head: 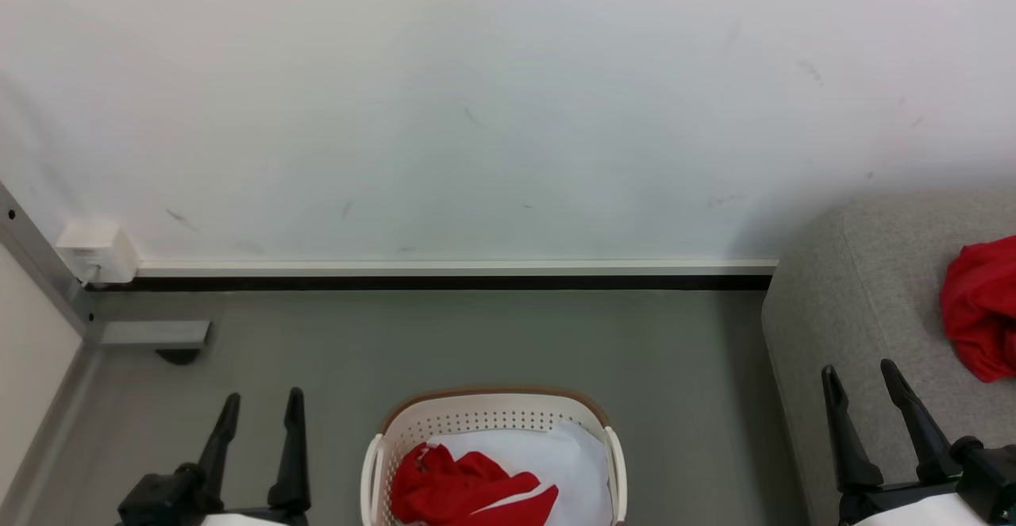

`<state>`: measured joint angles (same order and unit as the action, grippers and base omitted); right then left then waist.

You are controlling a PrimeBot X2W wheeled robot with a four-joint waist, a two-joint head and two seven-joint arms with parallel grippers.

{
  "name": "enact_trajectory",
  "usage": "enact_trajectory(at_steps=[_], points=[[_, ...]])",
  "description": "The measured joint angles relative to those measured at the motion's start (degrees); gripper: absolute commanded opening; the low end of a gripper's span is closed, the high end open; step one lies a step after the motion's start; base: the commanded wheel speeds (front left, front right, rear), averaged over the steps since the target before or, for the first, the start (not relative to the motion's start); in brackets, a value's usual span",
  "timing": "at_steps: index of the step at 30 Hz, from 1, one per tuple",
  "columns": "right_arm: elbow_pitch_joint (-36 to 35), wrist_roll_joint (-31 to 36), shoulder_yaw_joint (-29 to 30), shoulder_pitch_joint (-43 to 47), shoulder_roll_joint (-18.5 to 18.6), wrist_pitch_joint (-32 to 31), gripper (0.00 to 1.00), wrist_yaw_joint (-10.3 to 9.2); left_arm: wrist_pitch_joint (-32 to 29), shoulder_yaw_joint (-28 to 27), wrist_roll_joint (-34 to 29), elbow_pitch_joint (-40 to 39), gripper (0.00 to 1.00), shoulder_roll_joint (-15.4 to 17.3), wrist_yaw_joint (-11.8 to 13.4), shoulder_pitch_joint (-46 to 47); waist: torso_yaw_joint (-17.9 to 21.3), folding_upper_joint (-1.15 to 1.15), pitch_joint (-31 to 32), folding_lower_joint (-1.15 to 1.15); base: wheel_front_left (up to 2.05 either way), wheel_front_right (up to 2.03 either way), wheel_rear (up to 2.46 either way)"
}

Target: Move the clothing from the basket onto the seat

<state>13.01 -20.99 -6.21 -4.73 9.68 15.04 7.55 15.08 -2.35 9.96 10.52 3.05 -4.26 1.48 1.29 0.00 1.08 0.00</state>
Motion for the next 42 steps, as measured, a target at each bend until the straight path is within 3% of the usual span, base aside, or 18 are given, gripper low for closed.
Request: enact_trajectory(at_steps=[13, 27, 42], points=[[-0.86, -0.2, -0.65, -1.41, 0.69, 0.0, 1.0, 0.0, 0.0, -0.14, -0.41, 0.23, 1.0, -0.22, -0.36, 1.65, 1.41, 0.0, -2.51, 0.0, 0.0, 0.0, 0.0], [-5.42, 0.16, 0.2, -8.59, 1.1, 0.01, 1.0, 0.0, 0.04, 2.25, -2.4, 2.83, 1.0, -0.25, -1.78, 11.18, 4.35, 0.0, -12.41, -0.01, 0.0, 0.0, 0.0], [-9.02, 0.31, 2.54, -14.36, 0.58, 0.01, 1.0, 0.0, -0.2, 8.71, -0.87, 24.94, 1.0, 2.85, -3.12, 24.78, 8.46, 0.0, -24.46, -0.02, 0.0, 0.0, 0.0]])
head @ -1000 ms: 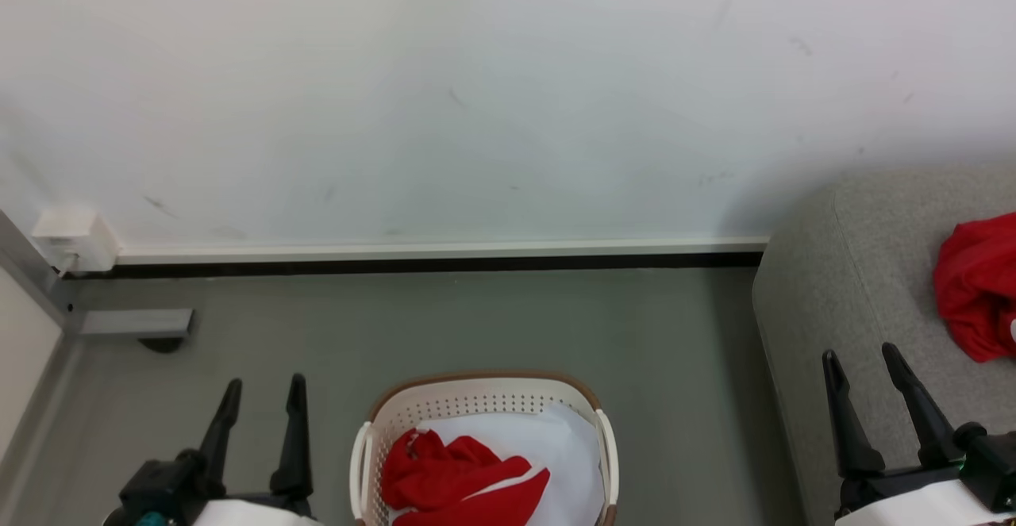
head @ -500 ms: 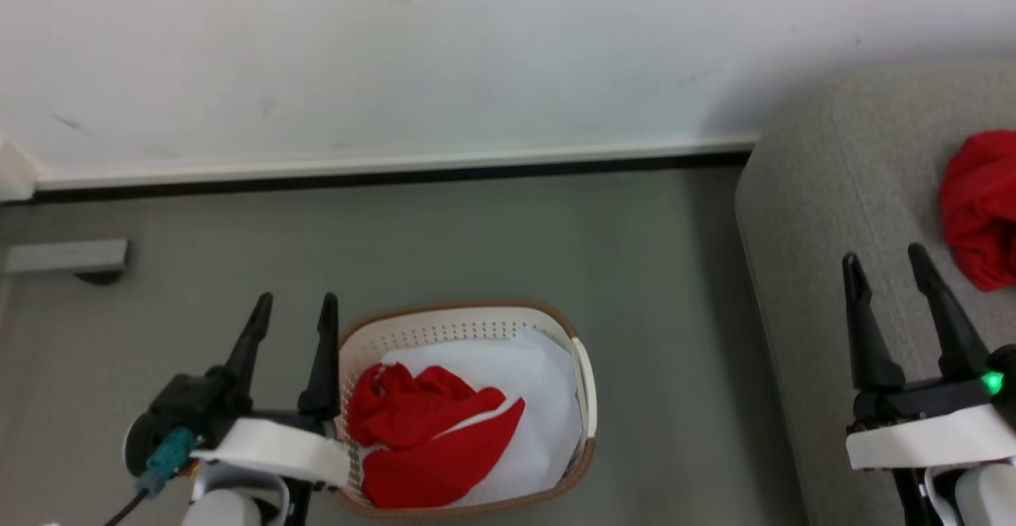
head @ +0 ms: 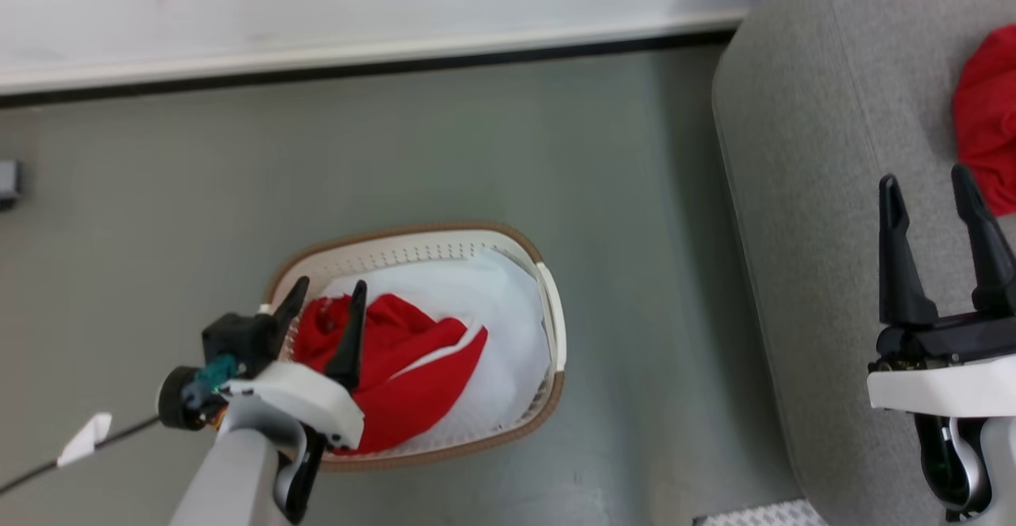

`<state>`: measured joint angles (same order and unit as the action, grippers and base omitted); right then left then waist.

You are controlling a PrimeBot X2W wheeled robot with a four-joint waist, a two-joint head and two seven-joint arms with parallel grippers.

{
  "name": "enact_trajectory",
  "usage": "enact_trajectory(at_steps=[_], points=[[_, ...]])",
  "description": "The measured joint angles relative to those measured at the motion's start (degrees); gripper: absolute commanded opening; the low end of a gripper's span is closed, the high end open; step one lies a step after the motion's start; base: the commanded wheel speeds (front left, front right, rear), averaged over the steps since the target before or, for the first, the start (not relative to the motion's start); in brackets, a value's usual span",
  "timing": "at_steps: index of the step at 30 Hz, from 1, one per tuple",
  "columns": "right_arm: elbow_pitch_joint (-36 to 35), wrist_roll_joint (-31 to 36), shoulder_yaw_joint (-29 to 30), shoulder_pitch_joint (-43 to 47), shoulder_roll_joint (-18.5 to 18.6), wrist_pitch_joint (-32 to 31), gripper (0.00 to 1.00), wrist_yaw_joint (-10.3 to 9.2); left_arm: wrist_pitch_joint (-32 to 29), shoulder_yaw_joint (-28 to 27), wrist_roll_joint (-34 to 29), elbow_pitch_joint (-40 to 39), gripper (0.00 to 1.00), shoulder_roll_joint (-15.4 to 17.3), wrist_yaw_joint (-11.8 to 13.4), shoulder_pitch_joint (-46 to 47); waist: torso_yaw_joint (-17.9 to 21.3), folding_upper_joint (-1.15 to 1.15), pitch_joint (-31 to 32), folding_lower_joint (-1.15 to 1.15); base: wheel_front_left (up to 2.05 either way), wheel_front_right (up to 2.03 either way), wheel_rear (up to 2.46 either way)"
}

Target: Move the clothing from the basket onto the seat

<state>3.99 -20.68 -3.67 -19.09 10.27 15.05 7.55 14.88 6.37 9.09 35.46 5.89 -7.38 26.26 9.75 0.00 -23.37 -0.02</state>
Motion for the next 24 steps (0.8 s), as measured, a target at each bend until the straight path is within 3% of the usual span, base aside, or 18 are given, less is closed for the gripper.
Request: enact_trajectory(at_steps=[16, 24], points=[[-4.23, -0.16, 0.44, -4.37, -2.72, 0.0, 1.0, 0.0, -5.27, 15.47, 6.67, 22.17, 1.0, 5.34, -0.15, 15.62, 5.23, 0.0, -11.57, 0.0, 0.0, 0.0, 0.0], [-5.81, -0.96, 0.64, -5.79, -4.59, 0.0, 1.0, 0.0, -8.47, 22.72, 10.22, 27.78, 1.0, 7.76, -0.15, 20.55, 8.57, 0.0, -16.43, 0.01, 0.0, 0.0, 0.0]])
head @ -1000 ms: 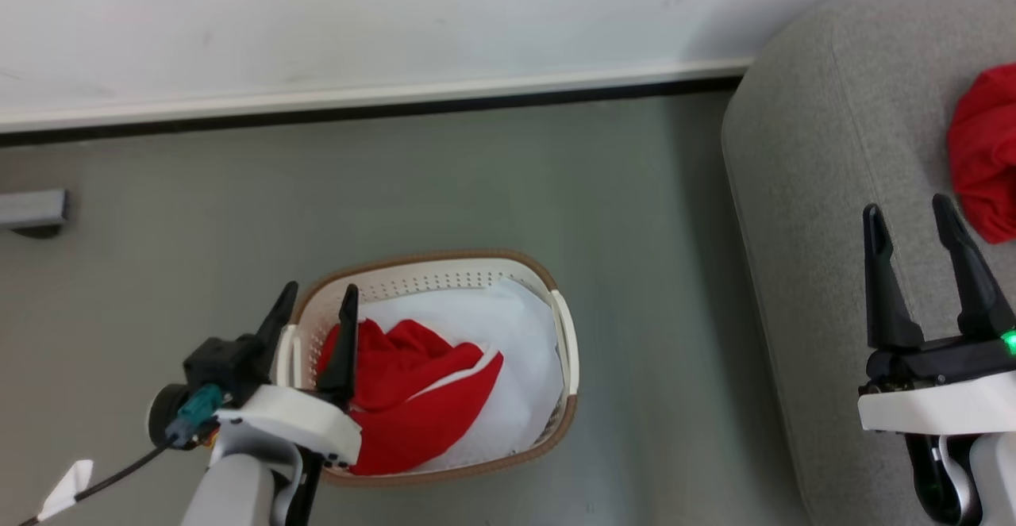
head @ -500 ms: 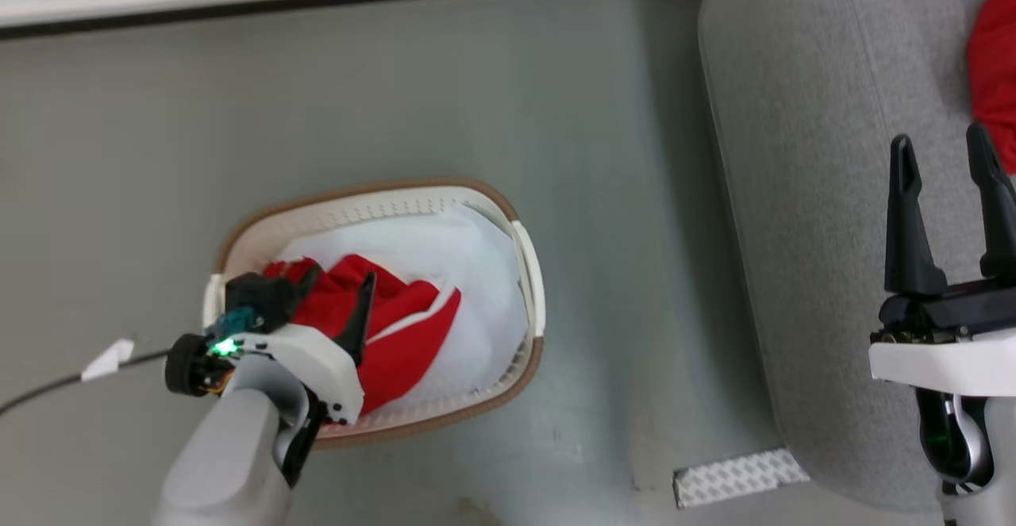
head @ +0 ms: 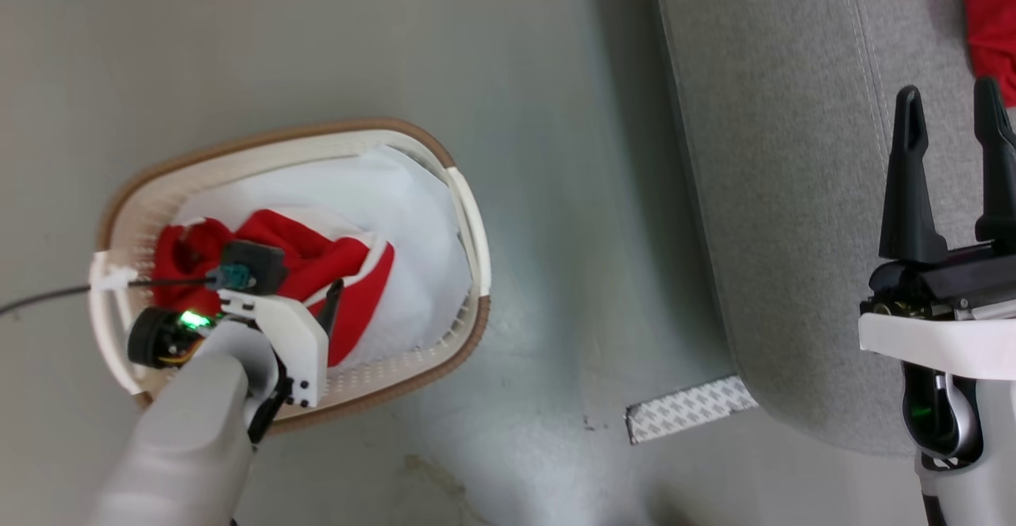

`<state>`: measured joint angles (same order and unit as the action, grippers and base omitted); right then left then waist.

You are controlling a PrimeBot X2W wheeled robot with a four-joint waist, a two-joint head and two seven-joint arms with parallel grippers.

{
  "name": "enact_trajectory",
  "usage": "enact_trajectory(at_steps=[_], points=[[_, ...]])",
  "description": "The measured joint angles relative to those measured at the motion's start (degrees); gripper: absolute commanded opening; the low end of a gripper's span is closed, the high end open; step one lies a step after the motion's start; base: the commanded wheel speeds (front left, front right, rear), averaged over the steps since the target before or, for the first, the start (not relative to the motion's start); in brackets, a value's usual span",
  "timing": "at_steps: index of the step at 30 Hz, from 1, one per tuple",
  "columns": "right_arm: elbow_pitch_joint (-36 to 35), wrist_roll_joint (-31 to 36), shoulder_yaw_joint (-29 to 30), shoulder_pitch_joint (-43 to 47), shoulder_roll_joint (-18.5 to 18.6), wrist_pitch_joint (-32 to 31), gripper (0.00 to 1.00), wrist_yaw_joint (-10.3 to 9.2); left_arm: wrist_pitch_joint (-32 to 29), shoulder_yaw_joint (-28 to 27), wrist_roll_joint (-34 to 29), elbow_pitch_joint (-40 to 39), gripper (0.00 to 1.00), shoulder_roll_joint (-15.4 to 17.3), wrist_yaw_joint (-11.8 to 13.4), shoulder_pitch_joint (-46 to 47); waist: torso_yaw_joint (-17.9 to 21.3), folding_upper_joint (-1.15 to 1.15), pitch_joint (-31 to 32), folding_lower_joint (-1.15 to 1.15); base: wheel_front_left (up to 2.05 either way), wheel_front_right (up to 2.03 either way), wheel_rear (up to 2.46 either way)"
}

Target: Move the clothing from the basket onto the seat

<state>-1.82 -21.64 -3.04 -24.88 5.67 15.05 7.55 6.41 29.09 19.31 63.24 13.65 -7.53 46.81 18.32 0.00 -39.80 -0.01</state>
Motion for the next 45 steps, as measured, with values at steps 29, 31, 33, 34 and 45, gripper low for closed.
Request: enact_trajectory(at_steps=[29, 31, 33, 34, 45], points=[[-0.19, -0.02, -0.52, -2.35, -2.05, 0.0, 1.0, 0.0, -14.38, 23.64, 18.96, -2.24, 0.0, 7.66, 0.0, 5.93, 4.23, 0.0, -6.6, 0.0, 0.0, 0.0, 0.0], [0.01, 0.1, -0.47, -2.36, -2.02, 0.0, 1.0, 0.0, -13.44, 24.64, 20.42, -2.23, 0.0, 7.69, 0.01, 5.94, 4.04, 0.0, -6.11, 0.0, 0.0, 0.0, 0.0], [0.11, 0.23, -0.46, -2.36, -1.99, 0.0, 1.0, 0.0, -12.25, 25.41, 21.37, -2.18, 0.0, 7.61, 0.0, 5.94, 3.84, 0.0, -5.43, 0.0, 0.0, 0.0, 0.0], [0.15, 0.24, -0.42, -2.36, -1.94, 0.0, 1.0, 0.0, -11.65, 25.82, 21.69, -2.1, 0.0, 7.47, 0.0, 5.94, 3.72, 0.0, -4.99, 0.01, 0.0, 0.0, 0.0], [1.29, 0.88, 0.94, -0.57, 0.07, 0.0, 1.0, 0.0, -0.89, 28.73, 27.31, -0.89, 0.0, 3.47, 0.0, 2.8, 1.2, 0.0, 4.02, 0.01, 0.0, 0.0, 0.0]])
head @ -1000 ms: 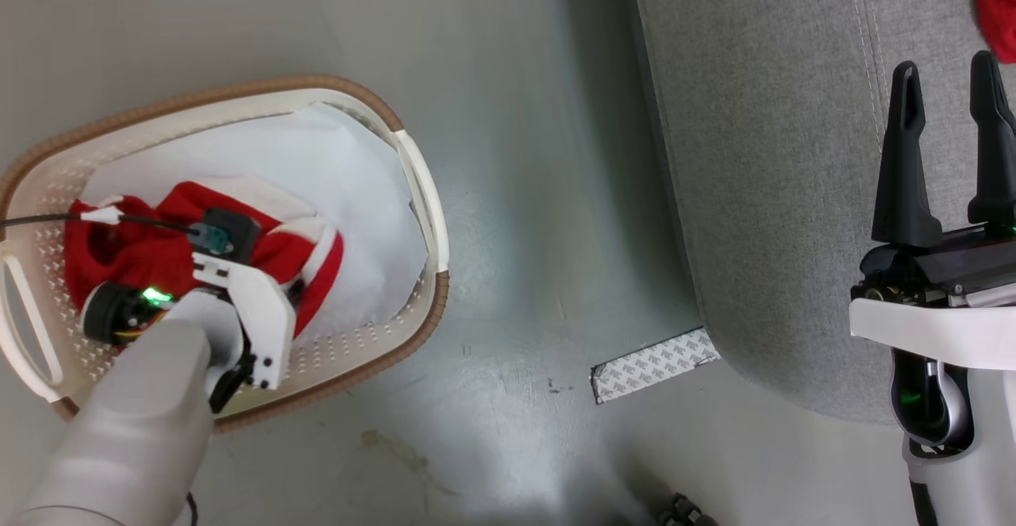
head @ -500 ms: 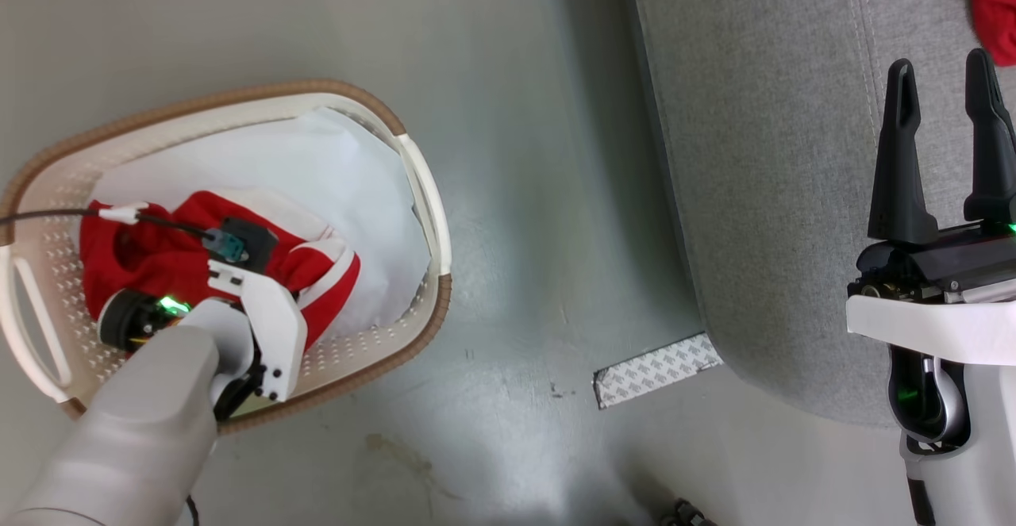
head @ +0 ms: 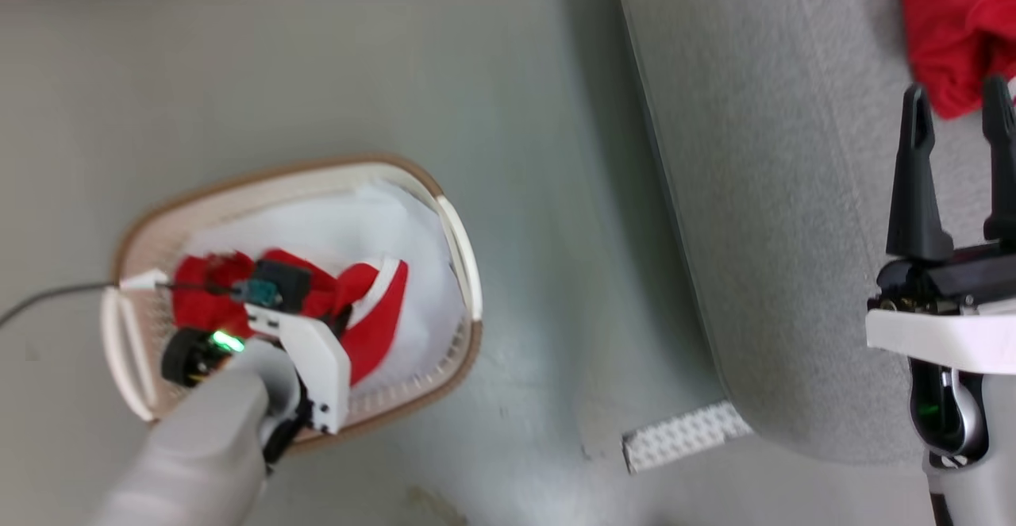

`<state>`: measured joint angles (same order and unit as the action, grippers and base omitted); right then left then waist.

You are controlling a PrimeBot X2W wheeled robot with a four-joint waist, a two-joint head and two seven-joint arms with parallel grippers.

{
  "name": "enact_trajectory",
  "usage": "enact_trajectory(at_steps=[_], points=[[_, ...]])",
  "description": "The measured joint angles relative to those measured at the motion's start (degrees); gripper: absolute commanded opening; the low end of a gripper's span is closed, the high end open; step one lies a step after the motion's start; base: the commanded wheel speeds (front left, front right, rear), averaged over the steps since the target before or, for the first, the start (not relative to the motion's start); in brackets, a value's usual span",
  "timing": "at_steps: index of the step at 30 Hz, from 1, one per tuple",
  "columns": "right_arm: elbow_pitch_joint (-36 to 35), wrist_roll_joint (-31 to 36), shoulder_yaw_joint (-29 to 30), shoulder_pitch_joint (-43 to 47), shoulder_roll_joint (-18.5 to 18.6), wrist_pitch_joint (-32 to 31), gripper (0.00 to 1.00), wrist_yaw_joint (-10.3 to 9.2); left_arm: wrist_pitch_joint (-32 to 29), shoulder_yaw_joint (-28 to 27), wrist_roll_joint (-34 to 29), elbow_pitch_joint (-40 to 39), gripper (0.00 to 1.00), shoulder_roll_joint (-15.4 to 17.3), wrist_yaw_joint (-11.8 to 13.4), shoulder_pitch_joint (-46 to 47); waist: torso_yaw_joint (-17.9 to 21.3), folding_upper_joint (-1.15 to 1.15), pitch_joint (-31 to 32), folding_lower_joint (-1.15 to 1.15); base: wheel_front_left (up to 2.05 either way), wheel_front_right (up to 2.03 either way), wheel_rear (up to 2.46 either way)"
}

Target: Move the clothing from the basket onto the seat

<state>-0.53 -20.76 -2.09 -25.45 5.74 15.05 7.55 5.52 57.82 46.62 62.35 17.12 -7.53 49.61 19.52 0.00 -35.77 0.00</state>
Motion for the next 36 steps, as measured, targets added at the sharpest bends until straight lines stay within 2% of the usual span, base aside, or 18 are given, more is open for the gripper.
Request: enact_trajectory(at_steps=[7, 14, 25, 36], points=[[1.6, 0.16, -0.48, 3.09, 1.85, 0.0, 1.0, 0.0, 7.47, 0.48, 2.81, -0.02, 0.0, -2.2, 0.0, -3.1, -2.52, 0.0, 8.03, 0.0, 0.0, 0.0, 0.0], [3.03, 0.15, -0.53, 6.38, 3.32, 0.0, 1.0, 0.0, 9.45, -1.9, 3.46, -3.64, 0.0, -2.5, 0.0, -5.58, -5.26, 0.0, 16.29, 0.01, 0.0, 0.0, 0.0], [4.64, -0.03, -0.49, 11.71, 4.93, 0.0, 1.0, 0.0, 9.57, -12.89, -4.37, -16.82, 0.0, -2.81, 0.78, -11.01, -10.16, 0.0, 27.25, 0.02, 0.0, 0.0, 0.0], [5.71, -0.98, -1.75, 14.94, 4.83, 0.0, 1.0, 0.0, 9.56, -18.03, -10.35, -28.05, 0.0, -3.41, 2.02, -13.27, -13.46, 0.0, 33.49, 0.02, 0.0, 0.0, 0.0]])
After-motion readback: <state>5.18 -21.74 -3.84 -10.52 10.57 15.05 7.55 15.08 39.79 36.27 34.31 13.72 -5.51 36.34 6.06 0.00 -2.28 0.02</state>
